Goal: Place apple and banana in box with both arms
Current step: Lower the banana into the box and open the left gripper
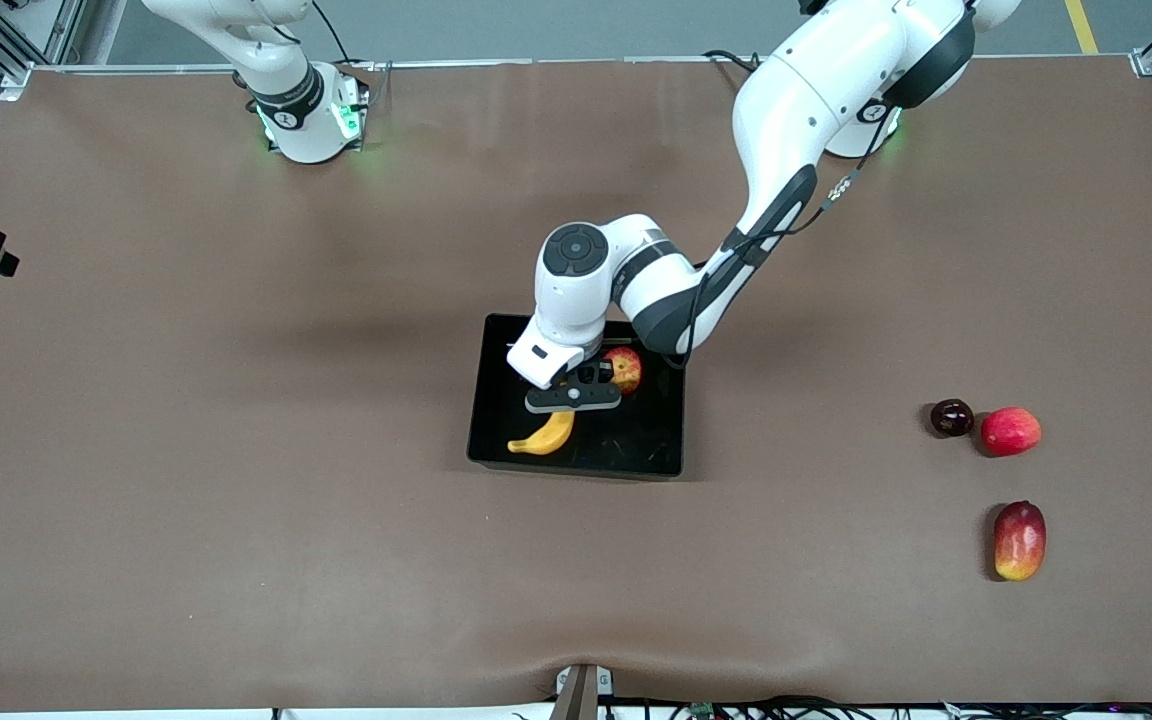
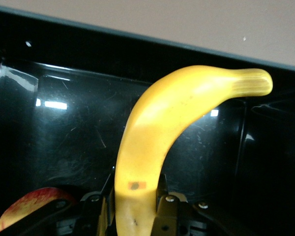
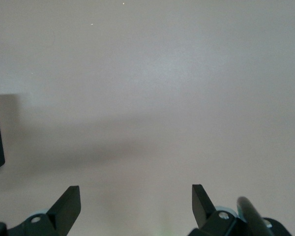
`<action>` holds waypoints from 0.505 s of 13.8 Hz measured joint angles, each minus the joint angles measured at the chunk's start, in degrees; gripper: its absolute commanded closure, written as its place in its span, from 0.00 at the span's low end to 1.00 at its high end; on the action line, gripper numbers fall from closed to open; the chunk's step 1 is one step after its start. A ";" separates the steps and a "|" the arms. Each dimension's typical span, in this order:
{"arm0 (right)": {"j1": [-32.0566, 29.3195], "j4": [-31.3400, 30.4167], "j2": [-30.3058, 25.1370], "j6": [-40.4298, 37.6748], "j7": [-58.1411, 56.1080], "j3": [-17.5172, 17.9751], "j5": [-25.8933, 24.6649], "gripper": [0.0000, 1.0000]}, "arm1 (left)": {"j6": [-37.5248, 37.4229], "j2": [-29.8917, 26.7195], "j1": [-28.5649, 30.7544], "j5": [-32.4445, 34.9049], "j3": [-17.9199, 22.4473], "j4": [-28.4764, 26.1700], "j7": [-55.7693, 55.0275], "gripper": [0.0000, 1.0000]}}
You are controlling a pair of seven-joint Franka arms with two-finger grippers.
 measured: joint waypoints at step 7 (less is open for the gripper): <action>0.00 0.00 0.00 0.04 0.00 0.03 0.01 0.00 | 4.96 4.70 -0.03 0.00 0.43 -0.01 0.00 0.83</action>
